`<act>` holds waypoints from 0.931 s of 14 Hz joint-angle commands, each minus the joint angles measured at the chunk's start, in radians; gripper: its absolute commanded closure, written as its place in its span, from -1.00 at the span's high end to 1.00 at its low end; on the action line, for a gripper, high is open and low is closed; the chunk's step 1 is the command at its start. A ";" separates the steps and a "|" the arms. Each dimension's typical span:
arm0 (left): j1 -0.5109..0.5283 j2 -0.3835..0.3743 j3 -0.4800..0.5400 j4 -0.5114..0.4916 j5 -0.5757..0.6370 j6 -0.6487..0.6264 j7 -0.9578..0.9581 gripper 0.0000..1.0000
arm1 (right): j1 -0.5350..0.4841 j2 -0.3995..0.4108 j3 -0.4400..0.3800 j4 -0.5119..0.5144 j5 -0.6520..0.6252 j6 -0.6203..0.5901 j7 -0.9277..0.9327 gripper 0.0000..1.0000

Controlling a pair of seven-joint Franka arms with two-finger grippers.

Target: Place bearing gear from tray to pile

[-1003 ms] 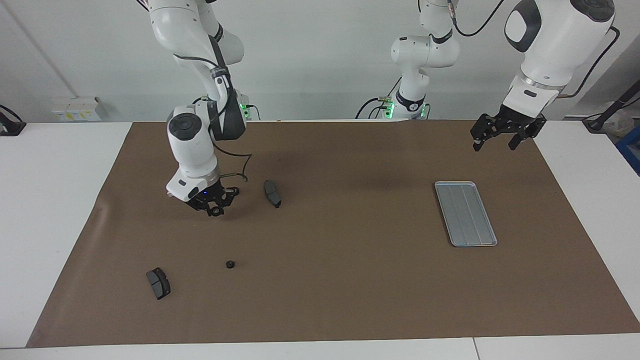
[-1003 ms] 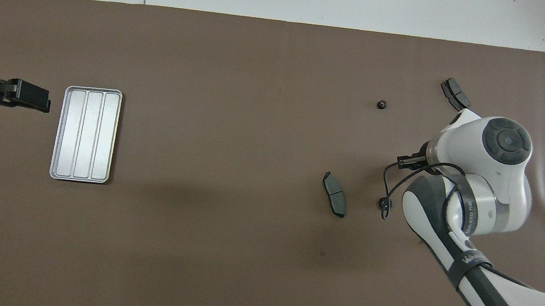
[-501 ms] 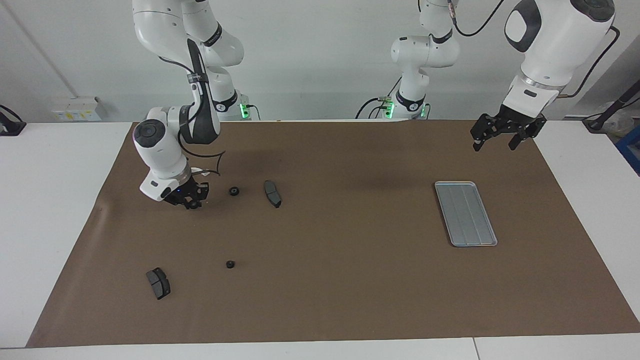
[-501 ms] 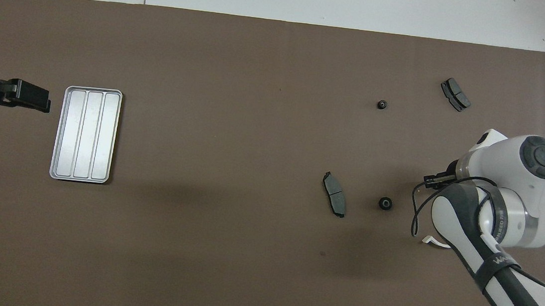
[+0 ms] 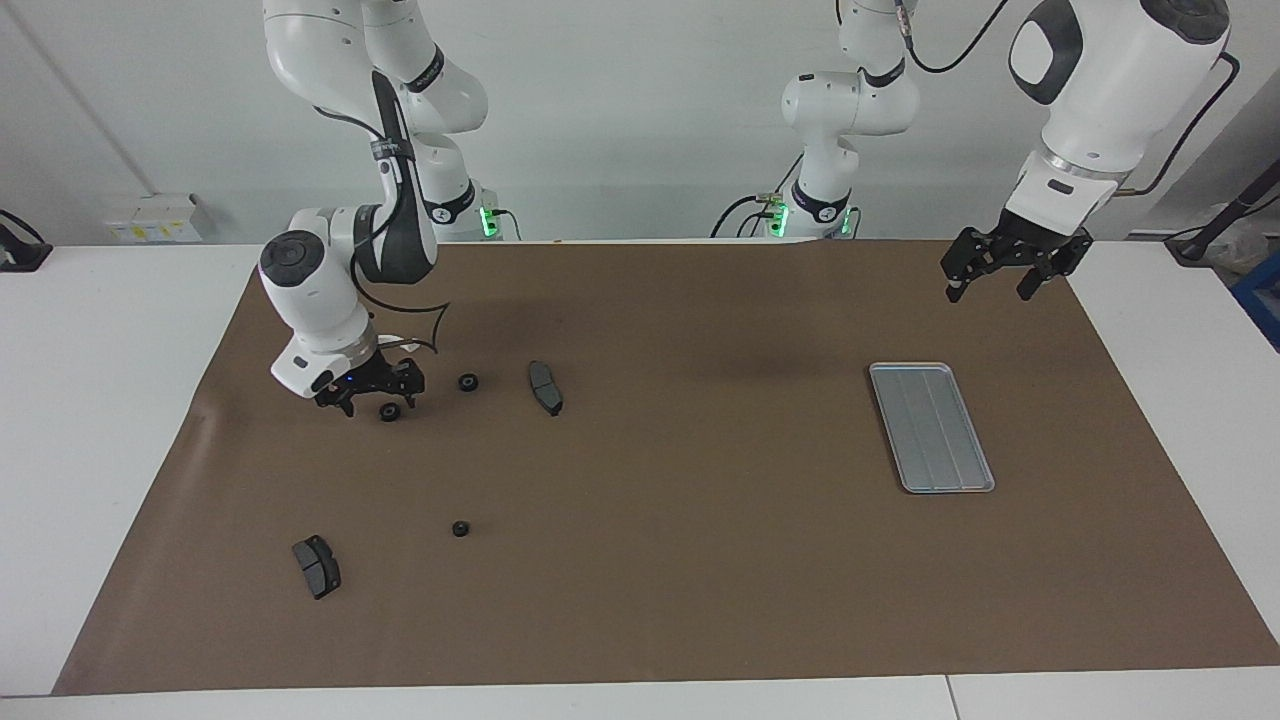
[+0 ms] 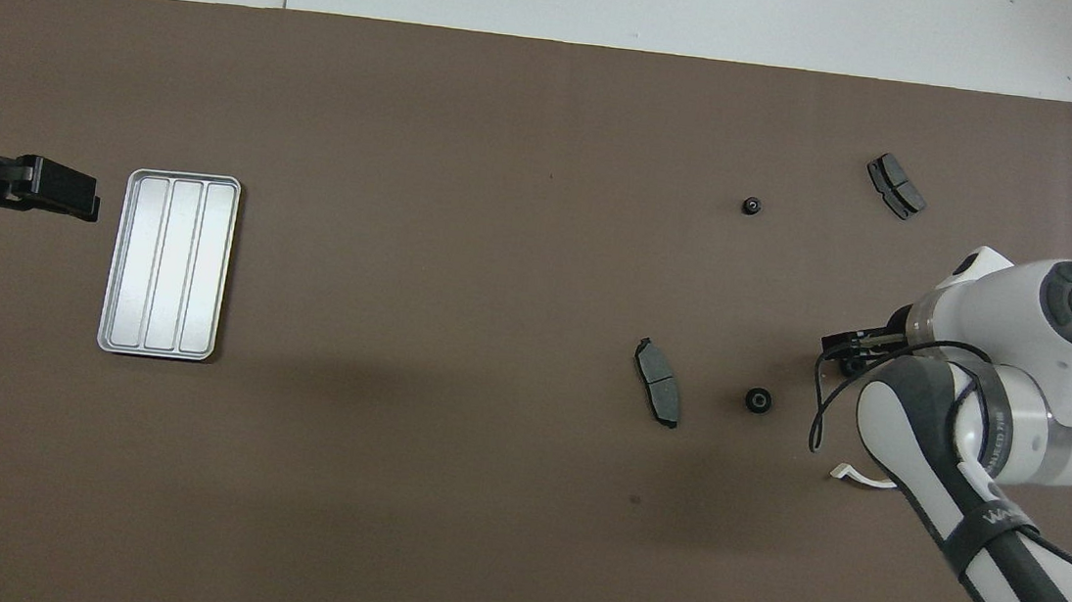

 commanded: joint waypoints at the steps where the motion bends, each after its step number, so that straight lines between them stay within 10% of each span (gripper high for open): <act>1: 0.000 -0.033 -0.002 -0.036 0.022 0.007 -0.006 1.00 | -0.005 -0.020 0.035 0.096 0.013 -0.098 0.137 1.00; 13: 0.000 -0.033 -0.005 -0.035 0.022 0.010 -0.008 1.00 | -0.010 -0.154 0.036 0.459 0.061 -0.545 0.179 1.00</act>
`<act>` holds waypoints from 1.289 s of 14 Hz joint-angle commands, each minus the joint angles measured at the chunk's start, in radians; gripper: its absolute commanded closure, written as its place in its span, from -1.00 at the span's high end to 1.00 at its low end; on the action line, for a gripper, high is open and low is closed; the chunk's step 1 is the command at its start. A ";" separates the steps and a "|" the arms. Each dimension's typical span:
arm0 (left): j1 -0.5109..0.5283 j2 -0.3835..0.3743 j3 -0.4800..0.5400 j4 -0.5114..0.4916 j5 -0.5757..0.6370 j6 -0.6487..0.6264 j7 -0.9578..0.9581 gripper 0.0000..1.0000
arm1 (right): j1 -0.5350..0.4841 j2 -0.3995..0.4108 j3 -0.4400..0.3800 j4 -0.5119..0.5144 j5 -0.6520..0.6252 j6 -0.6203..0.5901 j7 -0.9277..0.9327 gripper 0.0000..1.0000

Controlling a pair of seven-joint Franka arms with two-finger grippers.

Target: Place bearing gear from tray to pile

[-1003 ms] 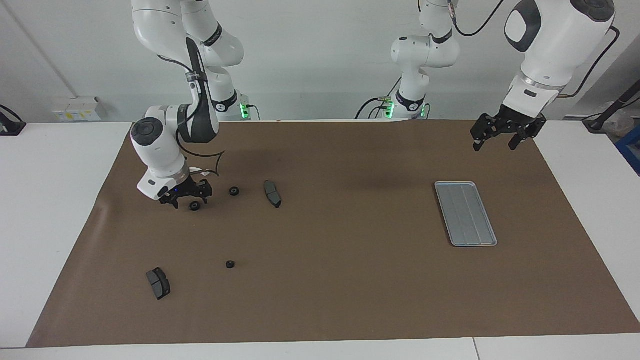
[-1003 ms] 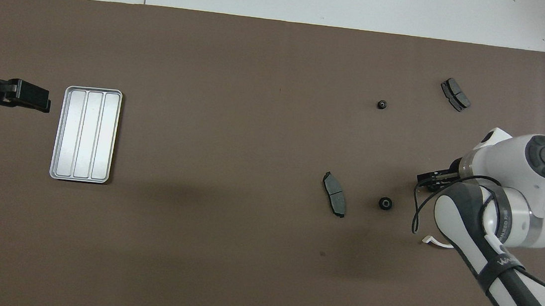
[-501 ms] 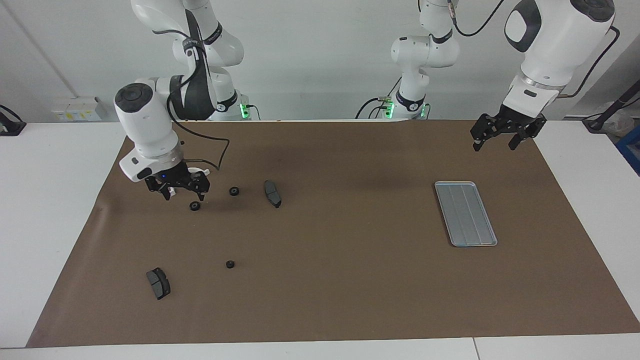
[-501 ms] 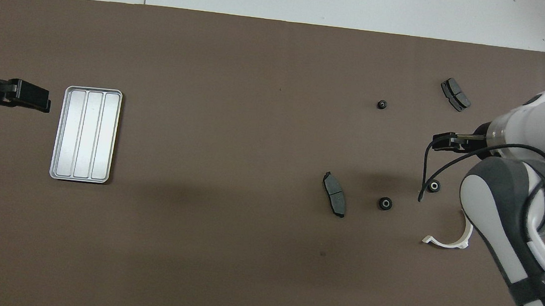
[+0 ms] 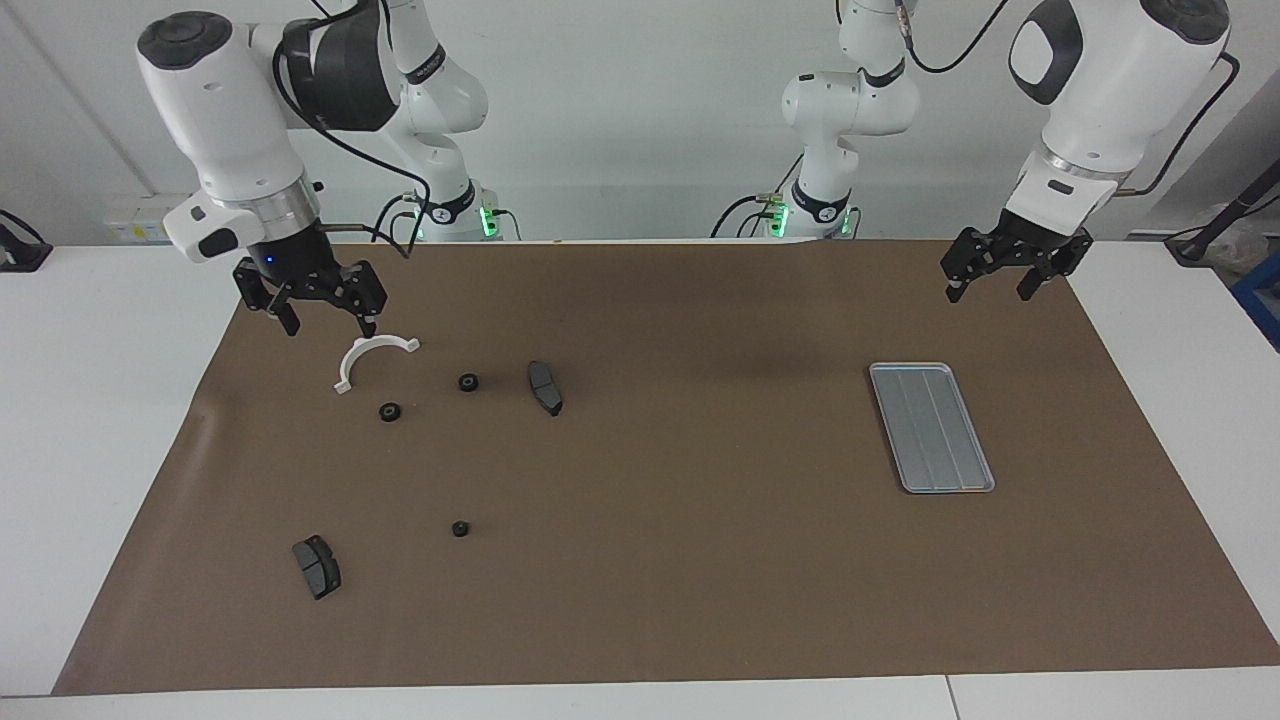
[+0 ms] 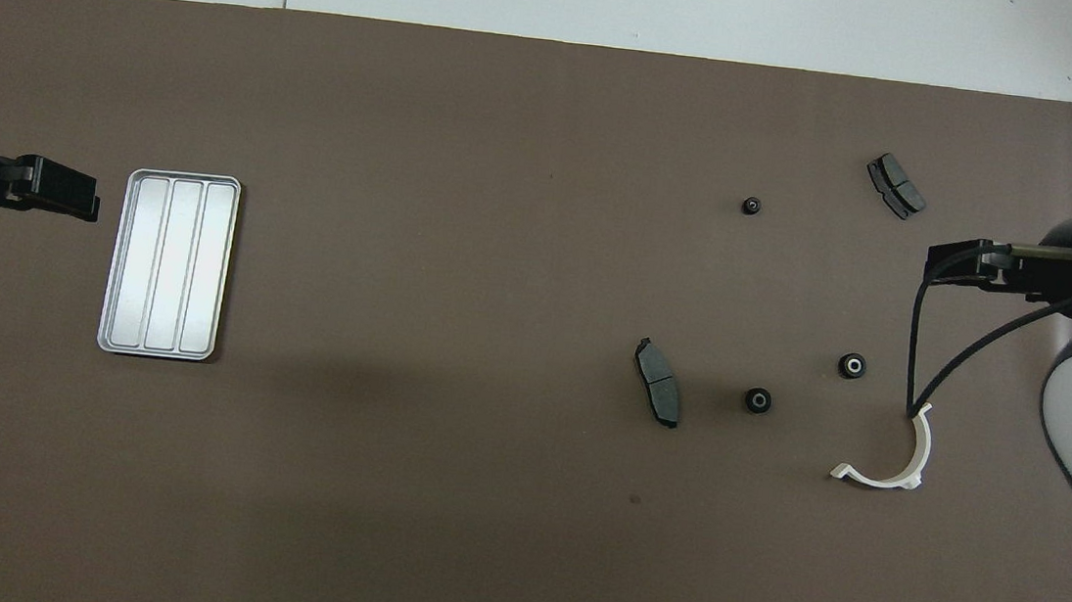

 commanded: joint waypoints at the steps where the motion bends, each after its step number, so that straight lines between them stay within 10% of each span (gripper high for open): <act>1: -0.004 -0.033 -0.002 -0.036 0.022 0.009 -0.006 1.00 | -0.011 -0.012 0.005 0.048 0.021 -0.095 0.017 1.00; 18: -0.010 -0.033 -0.005 -0.036 0.022 0.022 0.003 1.00 | -0.009 -0.035 0.008 0.042 0.004 -0.203 0.017 1.00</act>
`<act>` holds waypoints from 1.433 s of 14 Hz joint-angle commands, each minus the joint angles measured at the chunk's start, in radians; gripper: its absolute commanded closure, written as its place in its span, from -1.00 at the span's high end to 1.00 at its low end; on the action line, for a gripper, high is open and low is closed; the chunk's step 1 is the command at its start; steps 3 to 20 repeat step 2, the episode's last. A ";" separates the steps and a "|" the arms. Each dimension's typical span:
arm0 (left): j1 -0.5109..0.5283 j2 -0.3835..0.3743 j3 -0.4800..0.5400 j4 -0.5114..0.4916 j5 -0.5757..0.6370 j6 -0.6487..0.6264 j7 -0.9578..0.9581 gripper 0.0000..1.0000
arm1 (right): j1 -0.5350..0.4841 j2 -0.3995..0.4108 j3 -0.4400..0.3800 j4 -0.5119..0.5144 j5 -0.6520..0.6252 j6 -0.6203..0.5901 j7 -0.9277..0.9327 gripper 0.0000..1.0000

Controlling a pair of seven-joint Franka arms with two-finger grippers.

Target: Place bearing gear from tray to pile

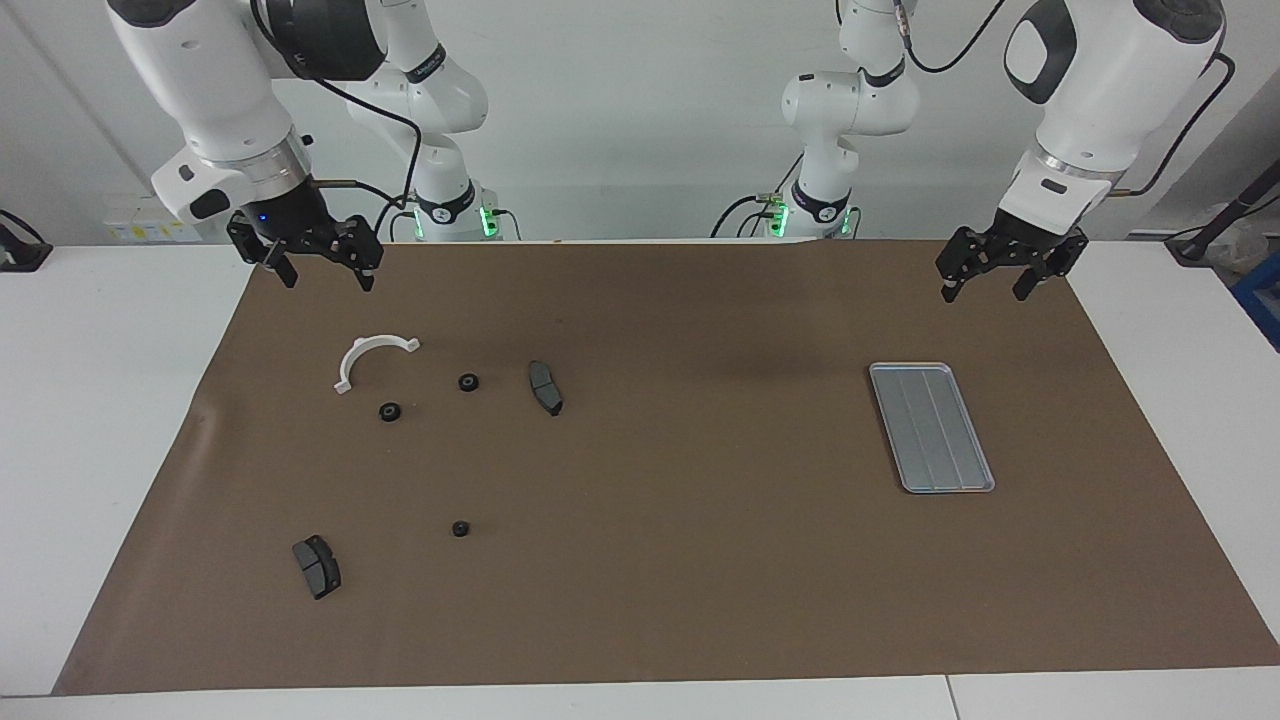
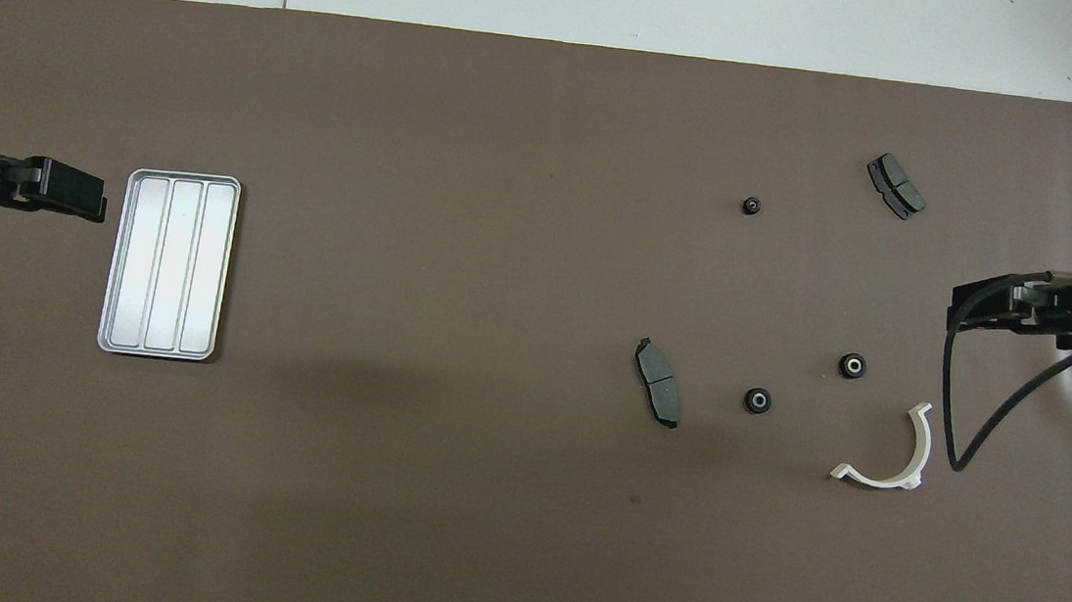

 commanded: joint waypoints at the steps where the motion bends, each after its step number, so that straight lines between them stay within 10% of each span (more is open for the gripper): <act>1: -0.010 -0.033 0.003 -0.036 0.022 0.021 0.004 1.00 | -0.009 -0.019 0.008 -0.016 0.003 -0.012 0.017 1.00; 20: -0.010 -0.031 0.003 -0.036 0.022 0.021 0.004 1.00 | -0.009 -0.019 0.008 -0.018 0.003 -0.012 0.017 1.00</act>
